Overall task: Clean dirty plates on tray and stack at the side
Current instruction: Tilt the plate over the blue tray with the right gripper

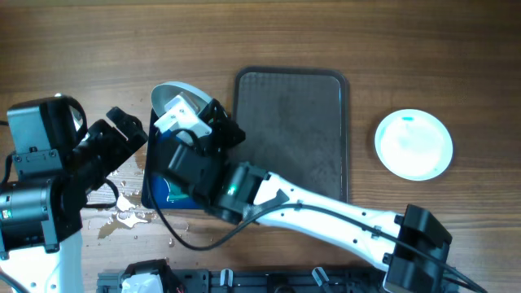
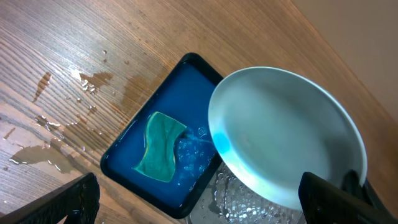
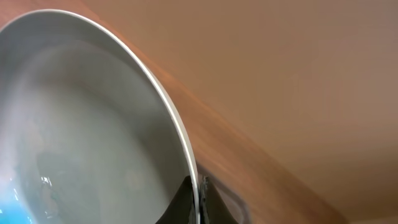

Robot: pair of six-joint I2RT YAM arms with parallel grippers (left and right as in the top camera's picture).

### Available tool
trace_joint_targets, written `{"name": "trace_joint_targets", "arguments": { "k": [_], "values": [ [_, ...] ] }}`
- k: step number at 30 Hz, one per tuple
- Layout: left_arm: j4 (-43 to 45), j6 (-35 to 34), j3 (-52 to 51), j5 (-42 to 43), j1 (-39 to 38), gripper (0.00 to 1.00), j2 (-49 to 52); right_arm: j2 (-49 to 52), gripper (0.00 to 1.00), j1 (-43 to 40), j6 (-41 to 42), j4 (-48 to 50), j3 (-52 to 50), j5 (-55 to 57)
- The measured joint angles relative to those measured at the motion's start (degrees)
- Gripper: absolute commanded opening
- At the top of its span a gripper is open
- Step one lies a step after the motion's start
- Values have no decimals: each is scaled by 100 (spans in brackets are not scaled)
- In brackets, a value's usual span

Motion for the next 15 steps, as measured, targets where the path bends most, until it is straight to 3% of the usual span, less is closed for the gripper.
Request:
{"name": "trace_joint_targets", "arguments": {
  "k": [4, 15],
  "values": [
    [-31, 2, 0, -11, 9, 100, -2, -2, 4, 280, -142, 136, 0, 634],
    [-28, 0, 0, -22, 9, 100, 0, -2, 4, 297, -264, 229, 0, 826]
  ]
}}
